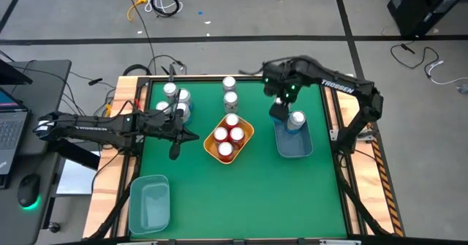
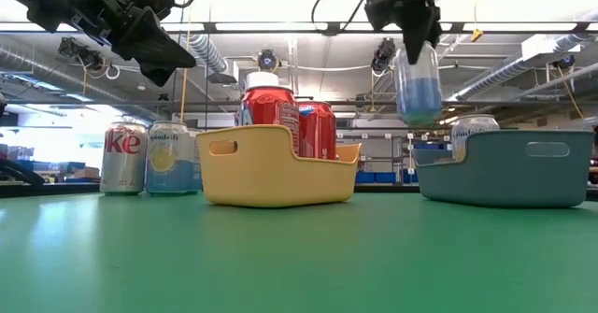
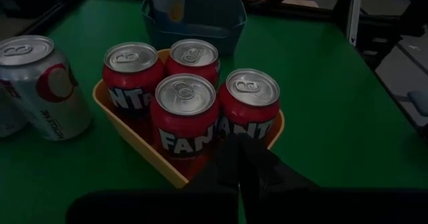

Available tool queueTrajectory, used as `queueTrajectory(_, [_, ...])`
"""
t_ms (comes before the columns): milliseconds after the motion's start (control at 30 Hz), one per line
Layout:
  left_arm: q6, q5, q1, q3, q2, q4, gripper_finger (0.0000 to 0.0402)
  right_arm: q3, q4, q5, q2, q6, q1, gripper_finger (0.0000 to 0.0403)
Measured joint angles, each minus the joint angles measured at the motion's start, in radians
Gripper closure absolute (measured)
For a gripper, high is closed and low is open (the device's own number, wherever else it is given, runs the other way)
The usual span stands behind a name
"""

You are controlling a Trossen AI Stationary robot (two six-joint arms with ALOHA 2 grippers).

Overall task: Sort soda cans
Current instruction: Put the top right blue and white soda can into the blue bin

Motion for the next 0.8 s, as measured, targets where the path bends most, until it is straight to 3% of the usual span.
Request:
queueTrajectory(433, [0.000,0.000,0.000,0.000,0.000,-0.002,0.0401,-0.247,0.132,0.042,0.000,0.011,0.064,0.0115])
queueTrajectory(800, [-0.006,0.000,0.000,0.000,0.000,-0.004,0.0401,-0.349,0.222,0.062,0.000,0.012,0.065,0.0115])
